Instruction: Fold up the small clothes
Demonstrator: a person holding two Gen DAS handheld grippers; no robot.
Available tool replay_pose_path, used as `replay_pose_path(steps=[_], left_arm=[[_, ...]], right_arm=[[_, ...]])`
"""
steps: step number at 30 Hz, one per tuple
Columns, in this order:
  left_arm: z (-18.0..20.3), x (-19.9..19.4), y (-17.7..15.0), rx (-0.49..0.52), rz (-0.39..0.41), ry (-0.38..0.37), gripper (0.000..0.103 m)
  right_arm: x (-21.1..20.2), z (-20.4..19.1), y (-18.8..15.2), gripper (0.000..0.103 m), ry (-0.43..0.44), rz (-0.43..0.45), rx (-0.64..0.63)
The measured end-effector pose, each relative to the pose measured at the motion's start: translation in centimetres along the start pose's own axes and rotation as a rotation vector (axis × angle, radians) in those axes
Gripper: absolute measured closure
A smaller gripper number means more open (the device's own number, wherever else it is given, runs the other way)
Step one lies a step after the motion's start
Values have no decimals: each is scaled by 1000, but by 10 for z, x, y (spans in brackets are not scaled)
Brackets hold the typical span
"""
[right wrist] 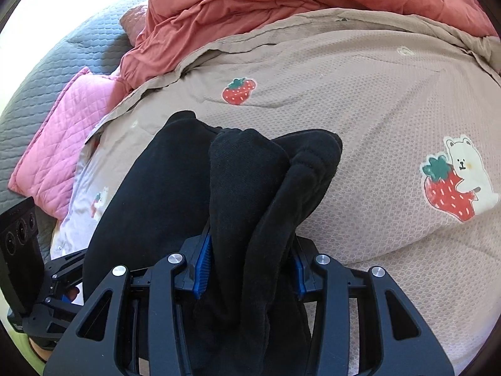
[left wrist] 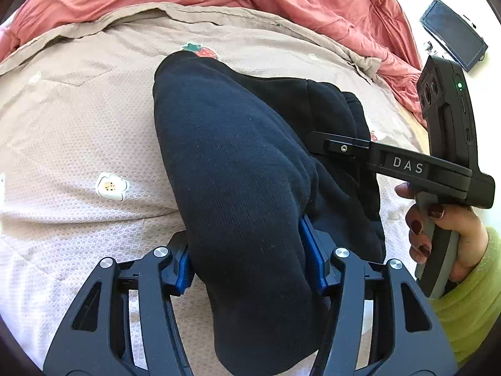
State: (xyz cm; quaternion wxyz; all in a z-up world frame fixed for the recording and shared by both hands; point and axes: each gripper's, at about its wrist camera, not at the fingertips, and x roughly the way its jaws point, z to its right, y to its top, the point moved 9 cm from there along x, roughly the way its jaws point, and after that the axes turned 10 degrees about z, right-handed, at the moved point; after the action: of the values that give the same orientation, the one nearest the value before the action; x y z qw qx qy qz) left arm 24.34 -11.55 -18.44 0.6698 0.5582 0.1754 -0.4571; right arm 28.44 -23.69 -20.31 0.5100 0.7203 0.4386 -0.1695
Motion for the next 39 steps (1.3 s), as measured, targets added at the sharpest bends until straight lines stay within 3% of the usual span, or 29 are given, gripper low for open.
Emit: replay_pose_path(steps=[10,21,24,27,30,32,39], left_arm=[[-7,9,-9,8,-22,29,44],[-6,8,-11,16,-24,44,40],[-5,1,-11,21,-16,51,40],[-5,-9,-8,25,2,64,37],[-5,-29,0,57,66,96,16],[-5,-46,8,64,113,115,9],[-7,-108,21,34,240,189,9]], right_arm=[[14,24,-10,36,-75,-28,7],[13,29,-9,28,-76,-33,54],[-1,24,-3,27,-77,13,45],[-20,23,5,15,-74,68,56],[-48,19,15,6,-91,134,45],[-67,14,19,5,-106,175,21],[-131,-13,24,4,-176,288,-85]])
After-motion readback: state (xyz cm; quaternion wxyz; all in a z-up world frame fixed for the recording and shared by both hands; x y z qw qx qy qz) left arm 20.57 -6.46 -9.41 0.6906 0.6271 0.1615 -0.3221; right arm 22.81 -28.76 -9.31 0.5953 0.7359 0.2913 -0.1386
